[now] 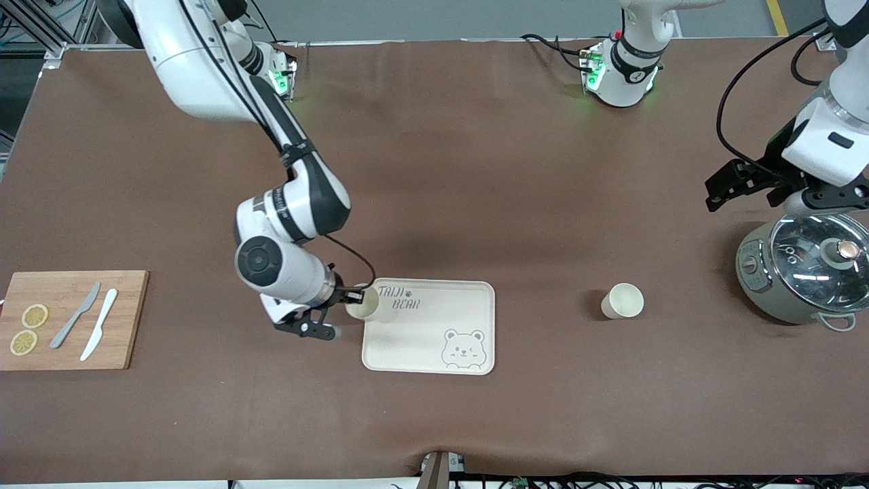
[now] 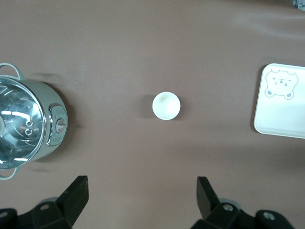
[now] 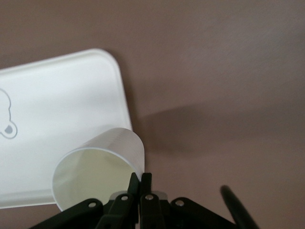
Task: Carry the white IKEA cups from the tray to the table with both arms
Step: 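Carry the cup with the right gripper beside the cutting board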
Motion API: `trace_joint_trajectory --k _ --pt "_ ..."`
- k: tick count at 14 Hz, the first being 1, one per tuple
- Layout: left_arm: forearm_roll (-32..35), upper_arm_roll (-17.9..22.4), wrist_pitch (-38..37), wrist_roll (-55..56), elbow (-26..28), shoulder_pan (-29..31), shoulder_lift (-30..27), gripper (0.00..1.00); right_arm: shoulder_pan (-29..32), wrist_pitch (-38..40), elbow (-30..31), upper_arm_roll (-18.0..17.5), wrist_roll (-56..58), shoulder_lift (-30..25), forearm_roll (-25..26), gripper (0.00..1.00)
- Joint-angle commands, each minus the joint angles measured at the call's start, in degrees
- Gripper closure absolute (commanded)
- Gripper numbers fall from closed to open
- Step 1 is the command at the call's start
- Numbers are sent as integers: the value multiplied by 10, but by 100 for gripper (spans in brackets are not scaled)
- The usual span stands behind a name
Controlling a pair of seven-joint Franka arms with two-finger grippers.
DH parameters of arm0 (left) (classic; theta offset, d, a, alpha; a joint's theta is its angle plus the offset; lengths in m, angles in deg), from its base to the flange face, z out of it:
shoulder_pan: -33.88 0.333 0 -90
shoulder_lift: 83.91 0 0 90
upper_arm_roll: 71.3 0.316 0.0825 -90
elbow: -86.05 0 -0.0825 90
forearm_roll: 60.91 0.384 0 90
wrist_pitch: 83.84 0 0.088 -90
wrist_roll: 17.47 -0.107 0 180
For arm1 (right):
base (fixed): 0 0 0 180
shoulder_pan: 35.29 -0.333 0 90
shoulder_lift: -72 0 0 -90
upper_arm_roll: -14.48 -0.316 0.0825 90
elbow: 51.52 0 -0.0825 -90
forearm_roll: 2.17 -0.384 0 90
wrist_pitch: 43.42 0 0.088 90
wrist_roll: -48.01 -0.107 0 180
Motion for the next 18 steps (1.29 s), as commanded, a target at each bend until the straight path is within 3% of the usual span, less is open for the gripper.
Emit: trace_joint_trajectory --k 1,3,7,10,12,13,16,18 --pt "-7 -5 -37 -6 -7 4 -6 0 41 15 -10 -9 23 -2 8 100" --pt "-8 -6 -41 -5 -7 2 -16 0 74 17 -8 -9 28 -12 7 100" --pt "-1 -29 -38 -4 -23 4 -13 0 165 134 -7 -9 121 -30 7 100" --pt "0 -30 -36 -4 -21 4 -16 0 213 137 -2 -9 164 -41 7 100" --pt "-1 -28 -36 -4 -16 3 -26 0 232 129 37 -7 184 -46 33 100" --pt "-1 -22 -36 -4 -11 -9 -29 0 248 121 53 -9 194 -55 56 100" --pt "0 7 -36 -19 11 -29 -50 0 286 117 83 -9 263 -63 62 100" --pt "0 53 -36 -49 21 -58 -59 0 298 106 111 -8 274 -77 65 100"
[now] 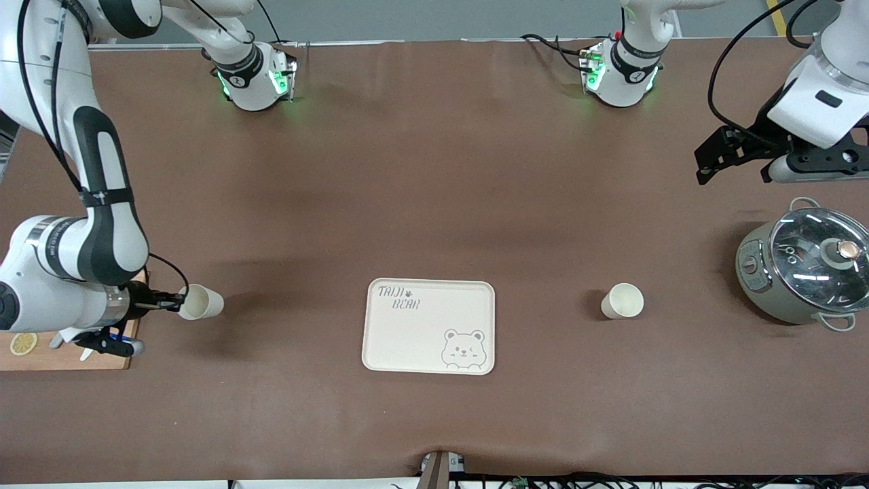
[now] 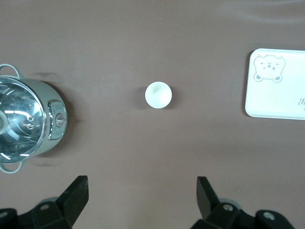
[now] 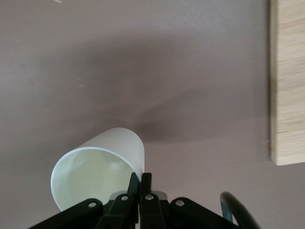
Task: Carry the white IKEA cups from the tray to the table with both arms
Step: 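Carry the cup with the right gripper beside the cutting board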
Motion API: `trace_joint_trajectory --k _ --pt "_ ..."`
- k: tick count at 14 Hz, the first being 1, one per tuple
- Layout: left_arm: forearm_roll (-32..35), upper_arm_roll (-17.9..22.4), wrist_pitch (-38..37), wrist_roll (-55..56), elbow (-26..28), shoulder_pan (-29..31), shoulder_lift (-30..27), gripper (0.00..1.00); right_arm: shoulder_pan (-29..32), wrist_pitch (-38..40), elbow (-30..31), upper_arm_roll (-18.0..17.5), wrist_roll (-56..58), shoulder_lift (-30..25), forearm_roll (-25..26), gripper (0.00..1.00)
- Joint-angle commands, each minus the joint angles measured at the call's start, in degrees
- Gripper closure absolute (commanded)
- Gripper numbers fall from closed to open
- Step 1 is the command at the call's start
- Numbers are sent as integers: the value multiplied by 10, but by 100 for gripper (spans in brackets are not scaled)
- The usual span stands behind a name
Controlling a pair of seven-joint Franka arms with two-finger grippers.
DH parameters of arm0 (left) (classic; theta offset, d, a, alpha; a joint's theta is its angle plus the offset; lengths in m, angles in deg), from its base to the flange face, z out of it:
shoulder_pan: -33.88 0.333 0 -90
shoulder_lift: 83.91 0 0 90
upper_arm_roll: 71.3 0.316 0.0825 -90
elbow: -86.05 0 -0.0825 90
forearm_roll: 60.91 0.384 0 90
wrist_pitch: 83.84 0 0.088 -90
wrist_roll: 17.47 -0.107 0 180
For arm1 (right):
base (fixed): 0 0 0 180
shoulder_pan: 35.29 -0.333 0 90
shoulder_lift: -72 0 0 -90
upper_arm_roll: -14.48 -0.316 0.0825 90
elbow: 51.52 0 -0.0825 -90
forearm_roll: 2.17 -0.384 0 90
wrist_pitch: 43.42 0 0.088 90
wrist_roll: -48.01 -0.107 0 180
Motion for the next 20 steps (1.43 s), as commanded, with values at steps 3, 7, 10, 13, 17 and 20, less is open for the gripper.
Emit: trace_joint_trajectory --k 3,7,10,13,17,20 --pt "1 73 -1 -39 27 -46 -33 0 44 -73 135 -13 77 -81 13 100" --pt "0 73 -1 -39 20 -39 -35 0 64 -197 257 -12 102 -126 21 100" --pt "0 73 -2 -31 16 -39 -34 0 67 -201 277 -12 102 -141 23 100" --pt "0 72 -2 -27 14 -42 -32 0 80 -204 282 -12 103 -138 42 90" --pt "-1 73 -5 -39 11 -40 -32 0 88 -198 277 -13 111 -137 45 7" --pt "0 72 -7 -25 11 -41 -27 0 94 -191 267 -12 121 -138 45 0"
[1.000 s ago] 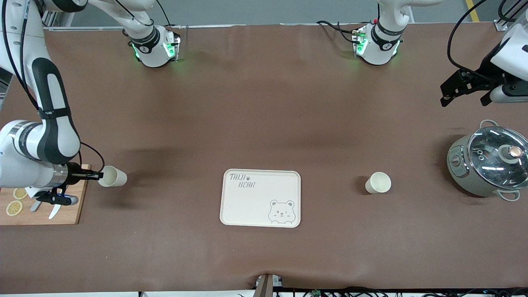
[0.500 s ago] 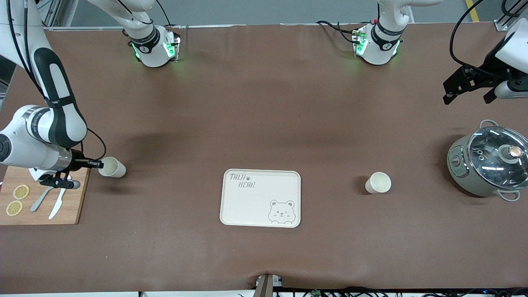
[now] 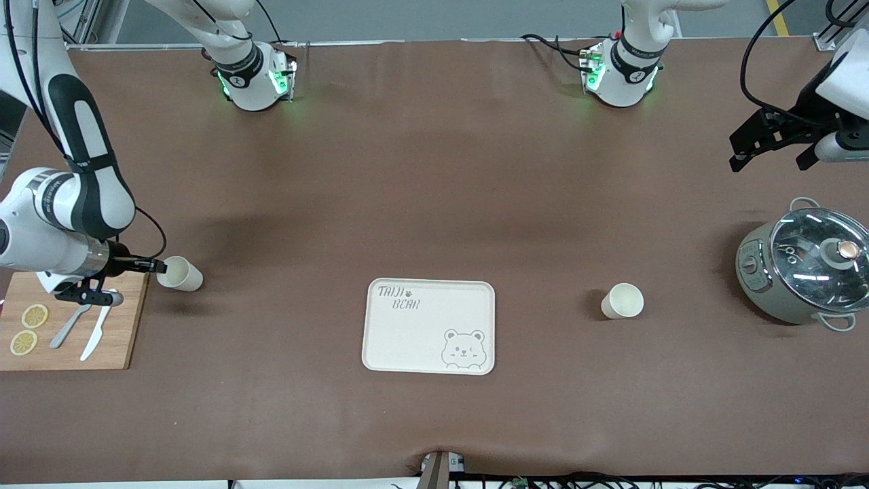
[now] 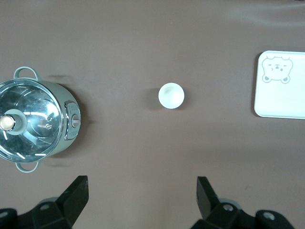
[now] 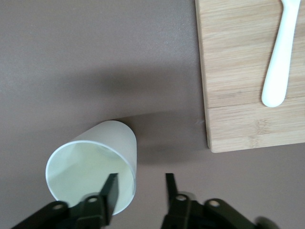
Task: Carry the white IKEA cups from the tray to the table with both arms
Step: 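Lower the cup onto the table and open the right gripper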
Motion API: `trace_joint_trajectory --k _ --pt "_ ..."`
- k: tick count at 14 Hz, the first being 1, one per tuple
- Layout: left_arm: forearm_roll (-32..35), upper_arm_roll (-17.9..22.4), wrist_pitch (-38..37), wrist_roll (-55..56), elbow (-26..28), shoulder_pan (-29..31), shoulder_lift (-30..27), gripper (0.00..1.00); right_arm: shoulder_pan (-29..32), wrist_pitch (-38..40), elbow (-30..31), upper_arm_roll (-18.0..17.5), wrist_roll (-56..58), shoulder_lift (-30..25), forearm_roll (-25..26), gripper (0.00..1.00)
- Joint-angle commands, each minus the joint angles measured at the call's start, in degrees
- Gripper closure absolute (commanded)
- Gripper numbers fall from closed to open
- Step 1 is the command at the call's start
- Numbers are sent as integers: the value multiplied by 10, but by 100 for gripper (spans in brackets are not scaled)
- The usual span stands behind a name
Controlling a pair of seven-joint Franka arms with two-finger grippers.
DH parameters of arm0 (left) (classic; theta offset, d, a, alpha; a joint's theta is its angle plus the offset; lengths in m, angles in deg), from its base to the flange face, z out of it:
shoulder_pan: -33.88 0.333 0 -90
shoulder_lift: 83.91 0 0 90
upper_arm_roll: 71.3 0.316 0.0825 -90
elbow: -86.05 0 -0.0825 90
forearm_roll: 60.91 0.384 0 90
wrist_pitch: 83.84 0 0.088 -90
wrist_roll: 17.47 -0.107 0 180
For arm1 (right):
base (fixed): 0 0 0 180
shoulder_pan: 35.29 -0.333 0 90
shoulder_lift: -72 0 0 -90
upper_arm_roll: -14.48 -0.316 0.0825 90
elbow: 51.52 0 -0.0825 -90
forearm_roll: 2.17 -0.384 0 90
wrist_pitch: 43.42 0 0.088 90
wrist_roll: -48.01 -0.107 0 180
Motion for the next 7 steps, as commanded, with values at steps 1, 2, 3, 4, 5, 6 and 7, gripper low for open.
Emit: trace_joint_trajectory --k 1,2,3,4,5,6,7 --pt "0 2 -8 6 -2 -5 0 0 25 21 -5 -13 9 -19 12 0" --pt "0 3 -14 4 -2 -4 0 0 28 55 -29 -13 9 -19 12 0" --pt "0 4 -22 -1 -2 -2 0 0 31 97 -64 -13 8 -18 12 0" --pt "0 5 -24 -3 -2 -2 -1 0 36 143 -105 -13 8 -17 11 0" --pt "0 5 -27 -5 -2 -2 -1 0 41 191 -148 -13 8 -17 6 0" --pt "0 5 -27 -7 -2 -2 0 0 43 221 -179 -14 9 -17 5 0" --pt "0 5 -27 -5 -2 -2 0 0 43 233 -201 -15 7 -17 4 0"
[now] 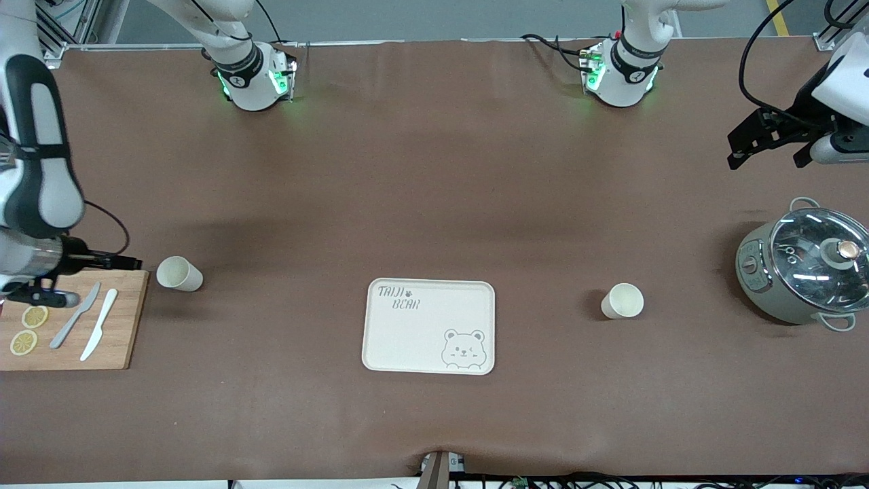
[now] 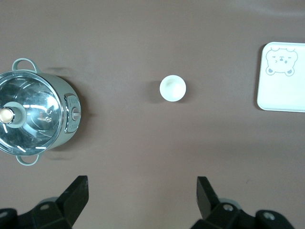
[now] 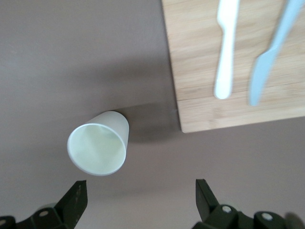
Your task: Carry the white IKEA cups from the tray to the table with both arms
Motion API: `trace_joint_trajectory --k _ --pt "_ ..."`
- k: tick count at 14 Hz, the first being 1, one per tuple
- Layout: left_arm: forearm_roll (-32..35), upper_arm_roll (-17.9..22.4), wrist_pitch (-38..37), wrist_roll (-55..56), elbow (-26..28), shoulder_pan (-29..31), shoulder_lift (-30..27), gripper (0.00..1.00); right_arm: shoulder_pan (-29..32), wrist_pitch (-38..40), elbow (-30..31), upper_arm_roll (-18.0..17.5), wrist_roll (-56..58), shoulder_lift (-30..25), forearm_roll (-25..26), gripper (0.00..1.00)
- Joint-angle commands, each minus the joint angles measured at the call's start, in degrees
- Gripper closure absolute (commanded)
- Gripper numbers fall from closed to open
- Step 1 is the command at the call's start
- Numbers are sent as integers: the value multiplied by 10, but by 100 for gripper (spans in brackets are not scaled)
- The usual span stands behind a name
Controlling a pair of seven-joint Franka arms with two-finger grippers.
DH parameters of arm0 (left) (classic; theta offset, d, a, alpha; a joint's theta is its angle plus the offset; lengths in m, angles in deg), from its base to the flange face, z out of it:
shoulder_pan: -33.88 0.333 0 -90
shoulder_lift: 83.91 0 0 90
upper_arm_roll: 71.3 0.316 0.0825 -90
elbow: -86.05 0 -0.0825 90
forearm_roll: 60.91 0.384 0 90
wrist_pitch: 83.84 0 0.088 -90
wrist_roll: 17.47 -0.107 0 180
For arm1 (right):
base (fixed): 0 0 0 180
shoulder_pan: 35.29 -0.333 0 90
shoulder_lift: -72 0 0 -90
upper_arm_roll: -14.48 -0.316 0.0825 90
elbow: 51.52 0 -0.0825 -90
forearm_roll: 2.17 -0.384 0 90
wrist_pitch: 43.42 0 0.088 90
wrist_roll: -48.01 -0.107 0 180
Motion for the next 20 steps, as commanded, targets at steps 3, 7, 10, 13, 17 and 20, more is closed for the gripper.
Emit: trace_joint_trajectory --k 3,7,10,13,17,20 --pt "9 4 -7 -5 -4 -4 0 0 10 48 -92 -16 -3 -5 -26 0" --pt "25 0 -4 -4 -5 -6 7 0 -14 96 -157 -19 -44 -13 -37 0" --pt "26 0 -4 -6 -5 -6 7 0 -46 97 -179 -20 -96 -15 -36 0" --pt "26 -1 -3 -7 -5 -5 7 0 -70 124 -179 -20 -111 -56 -36 0" --pt "26 -1 -4 -7 -2 -4 8 0 -89 186 -176 -19 -140 -123 -35 0" --pt "26 0 -7 -6 -3 -4 8 0 -98 241 -165 -23 -174 -172 -25 0"
